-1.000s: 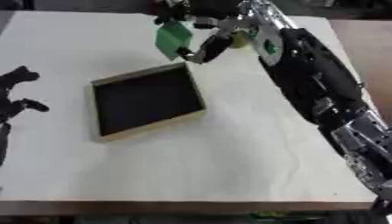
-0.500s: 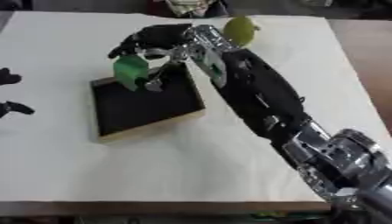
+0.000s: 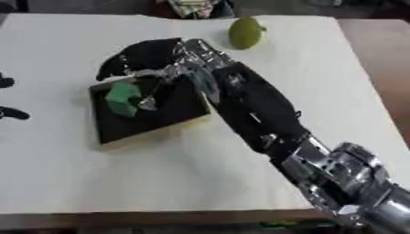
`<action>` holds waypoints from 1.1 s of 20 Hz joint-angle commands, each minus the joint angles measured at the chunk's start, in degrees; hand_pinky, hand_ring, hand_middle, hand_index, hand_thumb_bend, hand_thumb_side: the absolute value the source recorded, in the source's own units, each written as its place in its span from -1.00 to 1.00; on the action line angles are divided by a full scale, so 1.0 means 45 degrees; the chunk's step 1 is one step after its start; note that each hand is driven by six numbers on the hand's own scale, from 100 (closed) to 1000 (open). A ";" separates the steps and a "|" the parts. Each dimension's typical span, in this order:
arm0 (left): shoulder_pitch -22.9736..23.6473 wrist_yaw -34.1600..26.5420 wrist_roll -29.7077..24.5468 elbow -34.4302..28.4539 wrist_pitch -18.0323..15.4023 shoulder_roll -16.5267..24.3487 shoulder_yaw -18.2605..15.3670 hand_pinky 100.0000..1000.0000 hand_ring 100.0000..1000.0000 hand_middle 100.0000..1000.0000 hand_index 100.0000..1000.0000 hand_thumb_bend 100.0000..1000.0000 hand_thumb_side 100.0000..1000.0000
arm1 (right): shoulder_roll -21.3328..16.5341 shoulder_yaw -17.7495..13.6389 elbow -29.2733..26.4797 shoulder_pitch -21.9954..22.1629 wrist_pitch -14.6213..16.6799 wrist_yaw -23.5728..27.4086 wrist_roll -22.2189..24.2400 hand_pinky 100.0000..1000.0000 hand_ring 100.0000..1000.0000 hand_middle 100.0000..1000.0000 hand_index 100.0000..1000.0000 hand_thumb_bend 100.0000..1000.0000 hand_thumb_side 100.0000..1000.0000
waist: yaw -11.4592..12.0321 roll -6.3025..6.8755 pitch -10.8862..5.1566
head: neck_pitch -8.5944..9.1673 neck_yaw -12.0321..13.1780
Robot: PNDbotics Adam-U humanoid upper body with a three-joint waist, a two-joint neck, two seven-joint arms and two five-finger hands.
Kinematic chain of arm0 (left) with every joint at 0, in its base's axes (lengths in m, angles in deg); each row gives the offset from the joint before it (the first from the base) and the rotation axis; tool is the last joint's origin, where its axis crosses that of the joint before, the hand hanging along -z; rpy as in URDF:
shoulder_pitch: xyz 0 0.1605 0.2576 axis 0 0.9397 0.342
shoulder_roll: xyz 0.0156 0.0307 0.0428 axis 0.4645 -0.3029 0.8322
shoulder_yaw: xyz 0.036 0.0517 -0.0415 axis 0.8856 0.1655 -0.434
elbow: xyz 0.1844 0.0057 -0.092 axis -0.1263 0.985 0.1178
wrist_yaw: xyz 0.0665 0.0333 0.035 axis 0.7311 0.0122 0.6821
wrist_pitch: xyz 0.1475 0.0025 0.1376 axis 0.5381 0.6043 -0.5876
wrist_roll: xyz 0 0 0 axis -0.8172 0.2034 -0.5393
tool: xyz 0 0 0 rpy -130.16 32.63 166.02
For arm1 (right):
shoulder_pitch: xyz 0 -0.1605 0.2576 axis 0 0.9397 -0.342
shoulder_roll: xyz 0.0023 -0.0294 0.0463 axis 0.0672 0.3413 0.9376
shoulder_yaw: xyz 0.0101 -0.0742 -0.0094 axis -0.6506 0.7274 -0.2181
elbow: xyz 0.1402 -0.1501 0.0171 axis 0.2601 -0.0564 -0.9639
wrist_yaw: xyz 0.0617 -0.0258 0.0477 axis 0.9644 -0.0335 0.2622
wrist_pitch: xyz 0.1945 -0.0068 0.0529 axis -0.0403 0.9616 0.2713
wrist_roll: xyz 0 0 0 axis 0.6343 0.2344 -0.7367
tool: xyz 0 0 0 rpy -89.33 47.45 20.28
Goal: Pick up objects on the table and place them in the box.
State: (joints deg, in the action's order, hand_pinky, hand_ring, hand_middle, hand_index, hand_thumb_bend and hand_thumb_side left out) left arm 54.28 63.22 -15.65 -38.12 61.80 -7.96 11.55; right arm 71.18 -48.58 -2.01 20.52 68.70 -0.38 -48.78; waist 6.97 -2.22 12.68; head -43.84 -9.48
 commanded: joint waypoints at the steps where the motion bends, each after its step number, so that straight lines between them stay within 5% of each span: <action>1: -0.0096 -0.0040 0.0040 -0.0252 -0.0008 0.0126 -0.0078 0.02 0.94 0.41 0.64 -0.19 0.63 | -0.0050 0.0098 -0.0414 -0.0264 0.0159 -0.0207 0.0003 0.84 0.87 1.00 1.00 -1.00 -0.42 | -0.0031 0.0082 -0.0236 | -0.0061 -0.0030; 5: -0.0067 -0.0082 0.0091 -0.0264 -0.0013 0.0143 -0.0125 0.02 0.94 0.41 0.64 -0.19 0.62 | -0.0656 0.0003 -0.0600 -0.0566 0.0082 0.0175 0.0005 0.83 0.87 1.00 1.00 -1.00 -0.41 | -0.0095 0.0059 -0.0264 | -0.0061 0.0030; 9: -0.0026 -0.0104 0.0133 -0.0273 -0.0004 0.0184 -0.0157 0.02 0.94 0.41 0.64 -0.19 0.63 | -0.1802 -0.0709 -0.0413 -0.0939 -0.0730 0.1157 0.0059 0.83 0.86 1.00 1.00 -1.00 -0.59 | -0.0208 0.0011 -0.0295 | -0.0061 0.0141; 13: -0.0004 -0.0057 0.0094 -0.0232 0.0016 0.0169 -0.0145 0.02 0.95 0.41 0.64 -0.20 0.65 | -0.2695 -0.1830 0.0322 -0.1128 -0.1961 0.2668 0.0329 0.83 0.86 1.00 1.00 -1.00 -0.69 | -0.0275 0.0015 -0.0292 | -0.0061 0.0151; 22: -0.0008 0.0030 -0.0019 -0.0169 0.0035 0.0134 -0.0112 0.02 0.95 0.41 0.64 -0.22 0.68 | -0.3635 -0.4257 0.2417 -0.1261 -0.5657 0.3213 -0.1038 0.81 0.83 0.94 1.00 -1.00 -0.78 | -0.0143 0.0078 -0.0239 | -0.0061 0.0006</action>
State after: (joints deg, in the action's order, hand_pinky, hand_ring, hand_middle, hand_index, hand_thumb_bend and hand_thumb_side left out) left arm 54.66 63.20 -15.49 -38.11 62.03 -7.96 11.35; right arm 56.57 -66.13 8.00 16.52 45.35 13.18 -52.26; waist 6.30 -2.18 12.47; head -43.84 -9.22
